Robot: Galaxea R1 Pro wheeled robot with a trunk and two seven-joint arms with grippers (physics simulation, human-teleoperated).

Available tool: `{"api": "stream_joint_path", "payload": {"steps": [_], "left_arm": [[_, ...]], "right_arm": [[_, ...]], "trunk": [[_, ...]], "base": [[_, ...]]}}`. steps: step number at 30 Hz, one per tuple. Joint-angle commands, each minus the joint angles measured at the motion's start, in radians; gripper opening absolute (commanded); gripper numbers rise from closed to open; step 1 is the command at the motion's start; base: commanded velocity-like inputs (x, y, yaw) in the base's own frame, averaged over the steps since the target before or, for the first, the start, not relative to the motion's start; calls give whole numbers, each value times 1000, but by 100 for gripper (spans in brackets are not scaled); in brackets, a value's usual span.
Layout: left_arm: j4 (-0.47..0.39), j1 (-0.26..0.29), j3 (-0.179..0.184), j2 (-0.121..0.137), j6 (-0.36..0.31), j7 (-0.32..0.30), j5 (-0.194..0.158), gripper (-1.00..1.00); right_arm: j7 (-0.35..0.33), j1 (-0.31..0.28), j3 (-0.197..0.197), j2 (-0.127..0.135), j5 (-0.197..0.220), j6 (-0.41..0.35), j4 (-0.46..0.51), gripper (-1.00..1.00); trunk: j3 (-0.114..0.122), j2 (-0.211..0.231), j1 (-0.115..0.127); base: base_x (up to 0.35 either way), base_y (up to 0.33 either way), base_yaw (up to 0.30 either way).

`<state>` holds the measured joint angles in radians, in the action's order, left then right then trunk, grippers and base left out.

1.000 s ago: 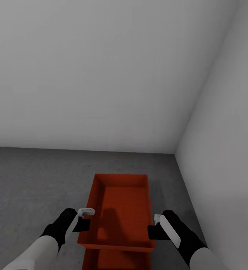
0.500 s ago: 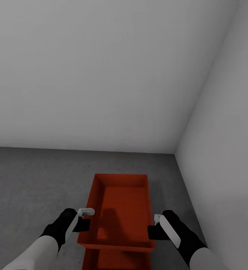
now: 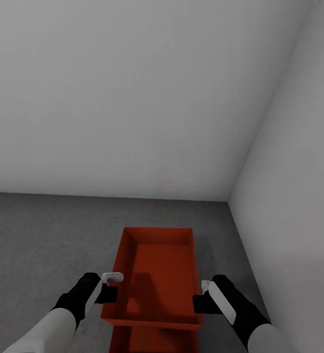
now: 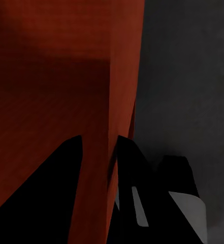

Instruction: Move the two storage containers from the living room to the garage. In the garage, place one container on the floor and stack the other container on top of it (either order is fine).

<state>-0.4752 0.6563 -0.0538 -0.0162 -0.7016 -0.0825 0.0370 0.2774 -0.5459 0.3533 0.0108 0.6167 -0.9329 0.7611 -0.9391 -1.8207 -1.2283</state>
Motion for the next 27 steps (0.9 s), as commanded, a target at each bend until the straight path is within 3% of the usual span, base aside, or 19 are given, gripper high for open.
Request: {"api": "stream_joint_path", "payload": {"steps": [1, 27], "left_arm": [[0, 0, -12, -4, -6, -13, -7, -100], [0, 0, -12, -4, -6, -13, -8, -100]], "right_arm": [[3, 0, 4, 0, -11, -4, 1, -100], [4, 0, 4, 0, -11, -4, 1, -100]], "trunk": [[-1, 0, 0], [31, 0, 0]], "base": [[0, 0, 0], [0, 0, 0]]}}
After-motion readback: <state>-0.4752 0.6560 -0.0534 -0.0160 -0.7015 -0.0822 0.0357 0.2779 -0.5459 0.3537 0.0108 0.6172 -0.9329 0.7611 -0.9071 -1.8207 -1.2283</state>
